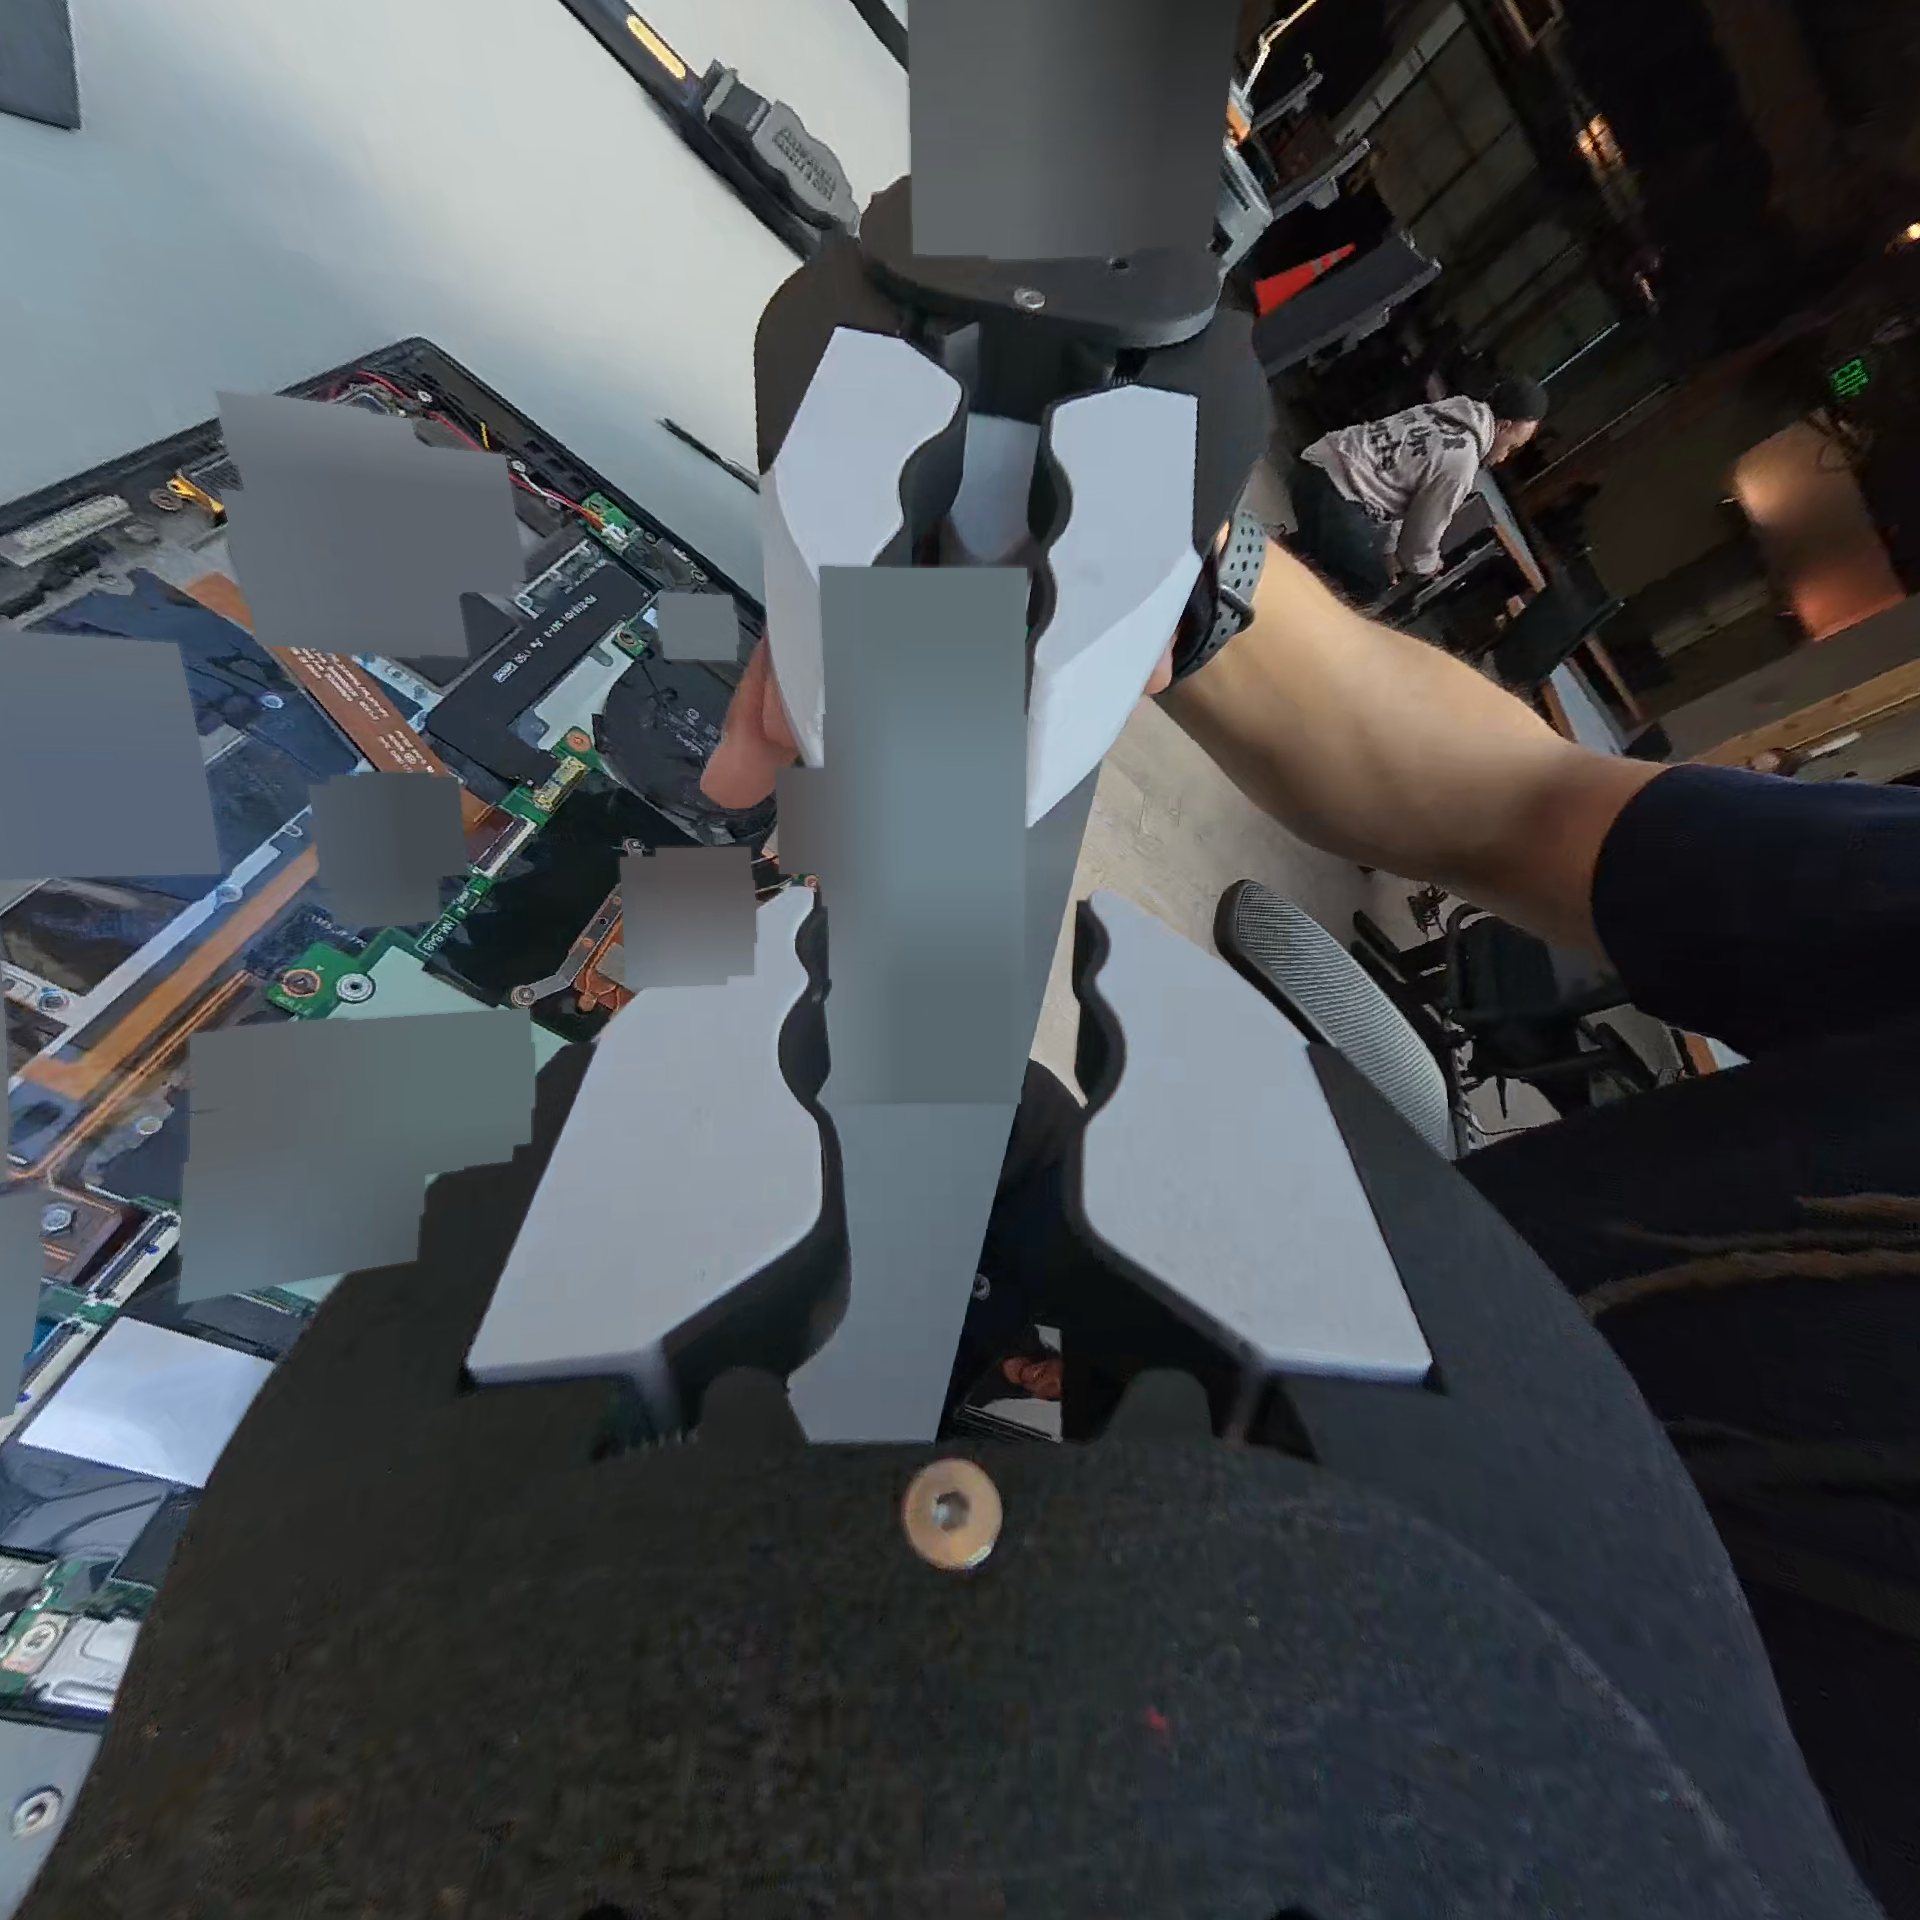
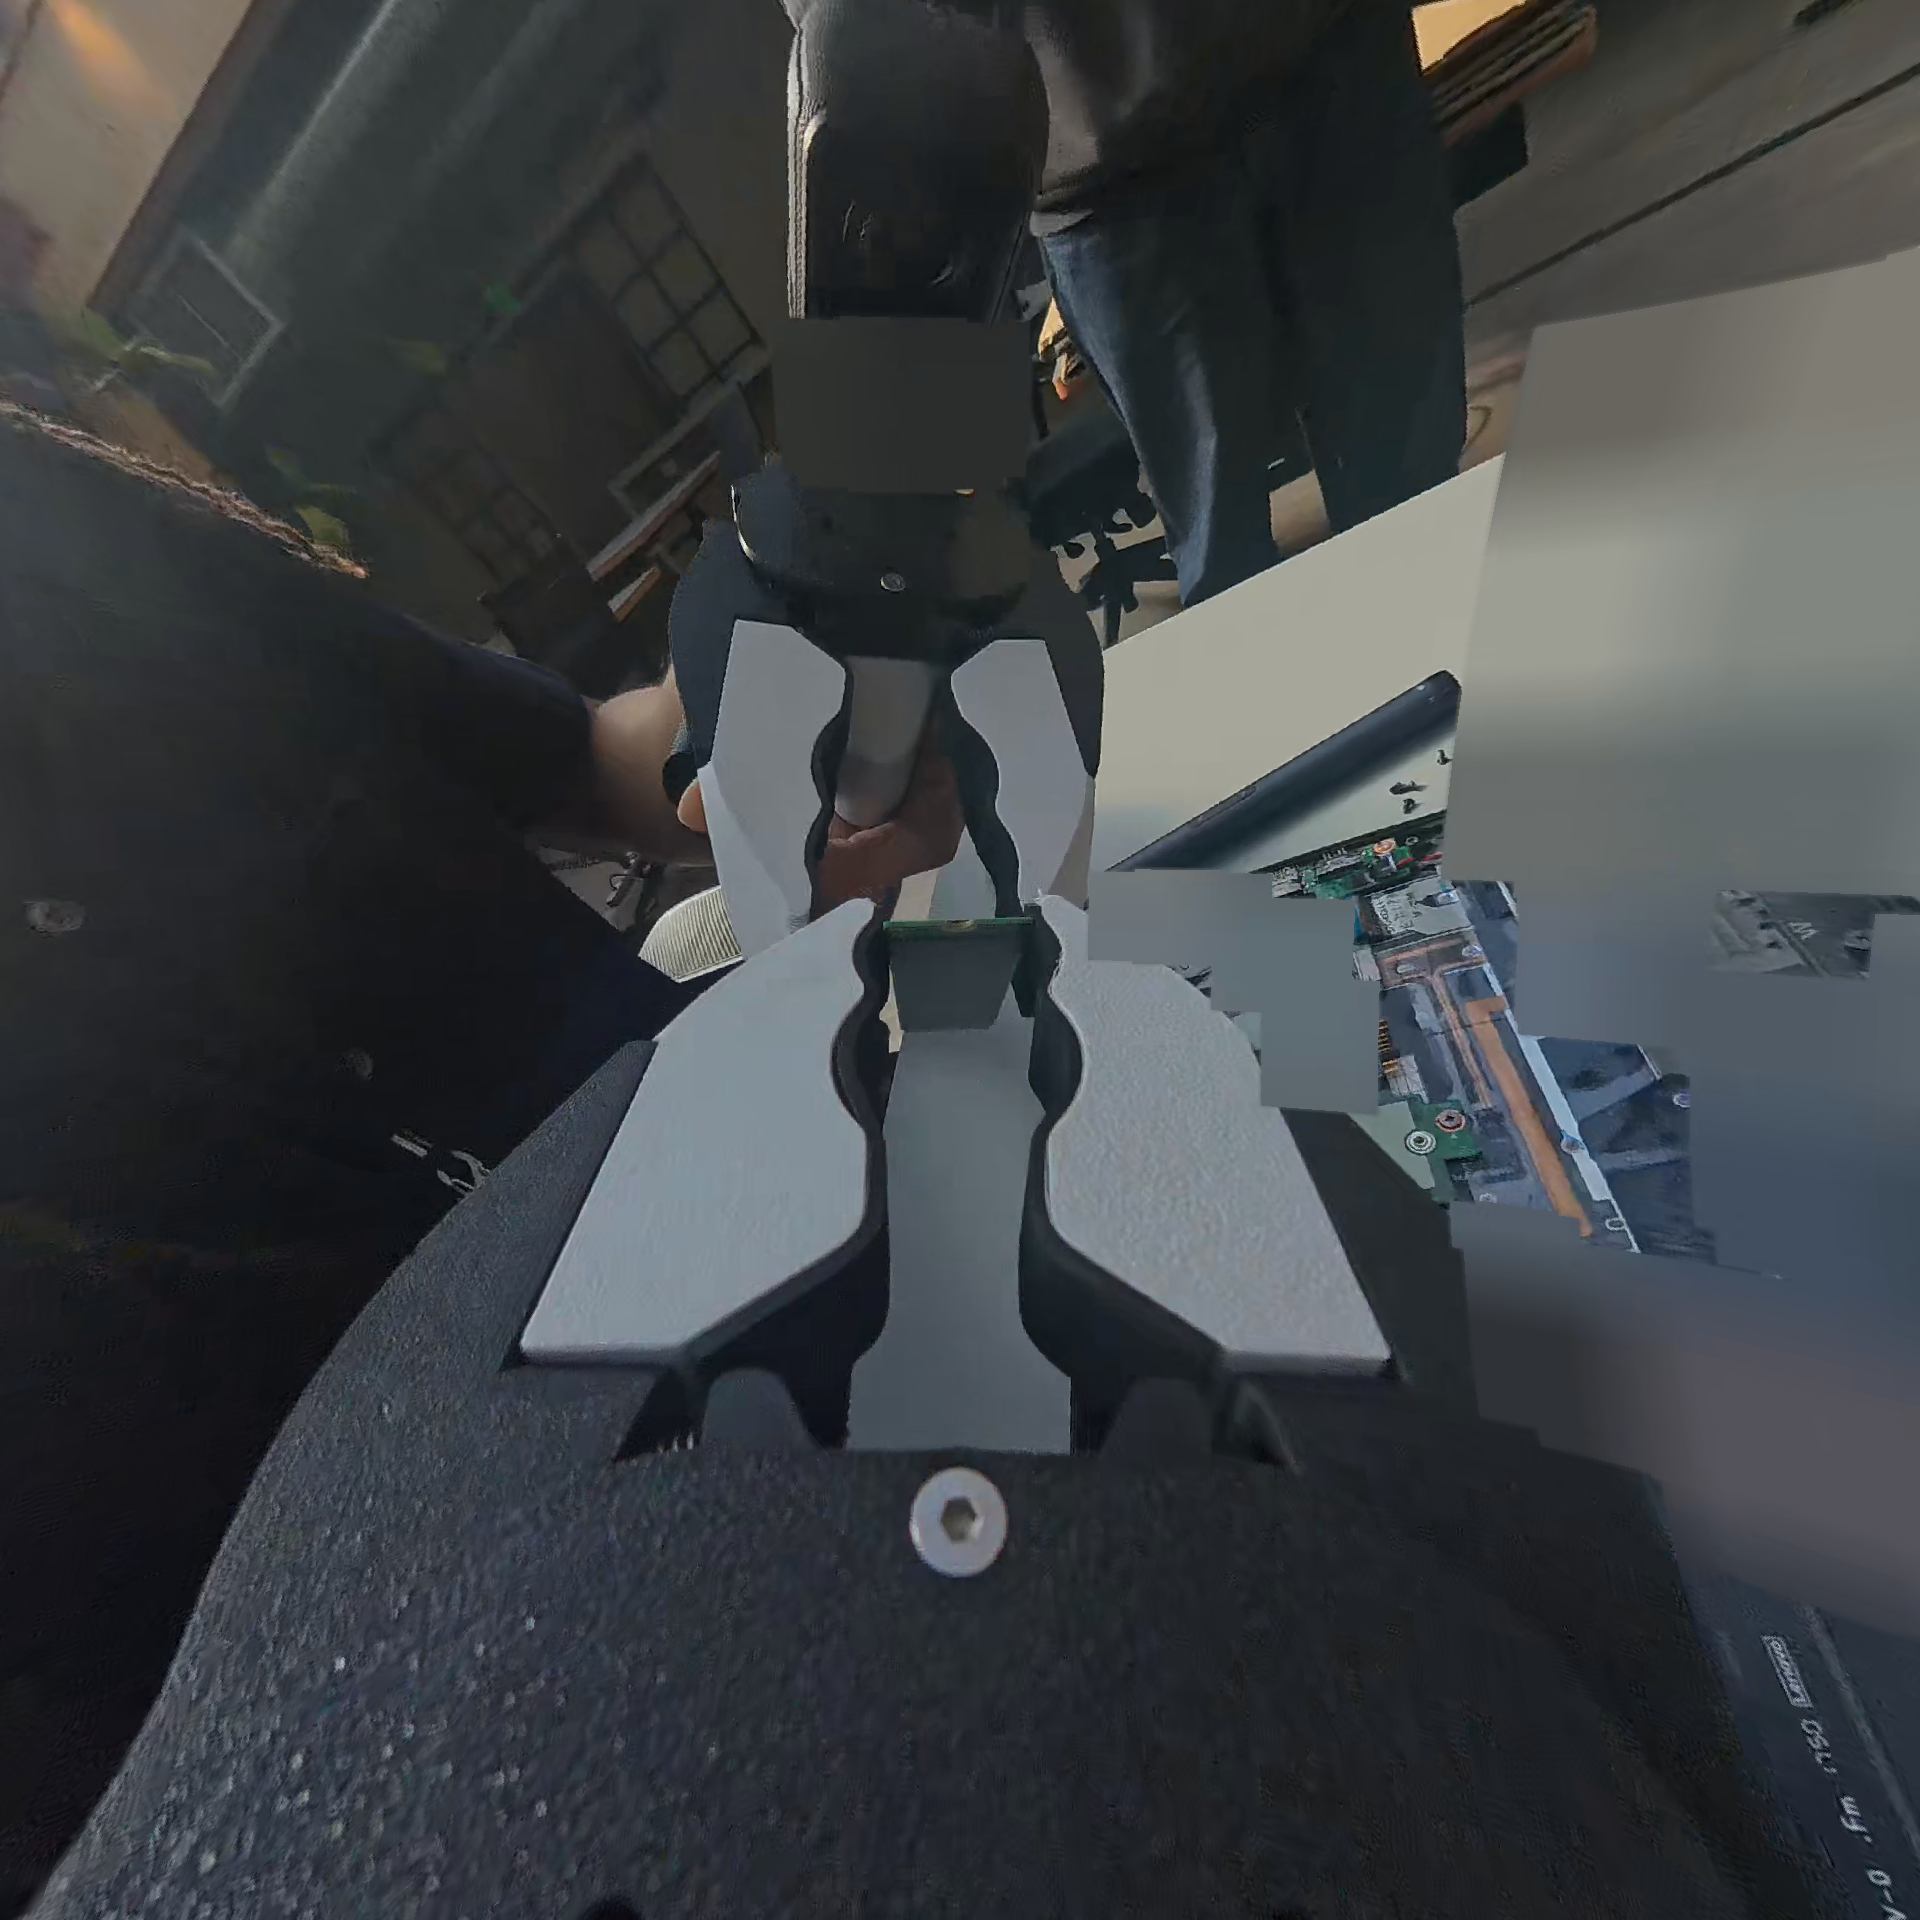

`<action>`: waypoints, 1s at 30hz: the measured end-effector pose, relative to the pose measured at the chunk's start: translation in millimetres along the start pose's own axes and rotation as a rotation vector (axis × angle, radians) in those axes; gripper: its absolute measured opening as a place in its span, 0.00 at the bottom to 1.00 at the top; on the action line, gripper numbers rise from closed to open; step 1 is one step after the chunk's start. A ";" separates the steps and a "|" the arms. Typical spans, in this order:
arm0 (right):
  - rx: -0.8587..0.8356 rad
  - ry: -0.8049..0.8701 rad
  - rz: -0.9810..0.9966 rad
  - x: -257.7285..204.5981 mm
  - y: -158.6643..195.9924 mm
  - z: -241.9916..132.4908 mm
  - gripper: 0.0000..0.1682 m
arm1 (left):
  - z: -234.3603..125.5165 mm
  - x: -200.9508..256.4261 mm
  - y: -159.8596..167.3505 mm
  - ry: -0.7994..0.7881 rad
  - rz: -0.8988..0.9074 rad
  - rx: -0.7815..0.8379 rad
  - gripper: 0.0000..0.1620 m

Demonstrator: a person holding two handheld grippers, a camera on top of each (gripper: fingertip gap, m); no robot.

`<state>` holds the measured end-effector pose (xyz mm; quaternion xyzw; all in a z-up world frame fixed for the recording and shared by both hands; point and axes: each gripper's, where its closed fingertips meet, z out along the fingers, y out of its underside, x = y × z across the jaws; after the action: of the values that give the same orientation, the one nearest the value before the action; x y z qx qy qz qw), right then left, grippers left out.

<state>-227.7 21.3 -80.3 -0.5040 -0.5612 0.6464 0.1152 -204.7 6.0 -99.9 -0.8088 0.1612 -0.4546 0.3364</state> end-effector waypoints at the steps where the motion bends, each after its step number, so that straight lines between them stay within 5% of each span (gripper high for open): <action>1: -0.013 -0.026 -0.010 -0.5 -0.4 0.6 0.14 | -0.1 -2.2 -1.1 -0.022 0.012 -0.020 0.27; 5: -0.050 -0.100 -0.020 -3.7 -5.1 5.8 0.14 | 1.5 -15.3 -1.0 -0.153 0.060 -0.098 0.26; 9: -0.098 -0.155 -0.008 -3.5 -7.4 10.0 0.14 | 4.4 -7.0 -6.2 -0.105 0.045 -0.132 0.15; 16: -0.151 -0.190 0.005 -0.2 -11.2 10.0 0.14 | 0.9 -12.0 -11.2 -0.143 0.053 -0.145 0.15; 21: -0.110 0.029 0.072 30.1 -10.3 7.2 0.31 | -7.9 -38.3 -10.8 -0.322 0.088 -0.100 0.15; 25: 0.045 0.297 0.304 59.3 -14.8 -7.5 0.25 | -19.8 -68.4 -6.1 -0.568 0.136 -0.094 0.15; 30: 0.081 0.400 0.357 51.5 -8.0 -5.3 0.27 | -23.8 -89.0 0.4 -0.730 0.153 -0.110 0.15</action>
<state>-250.9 64.1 -99.8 -0.7076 -0.4032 0.5660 0.1283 -272.4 46.6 -147.4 -0.9202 0.1148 -0.1005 0.3606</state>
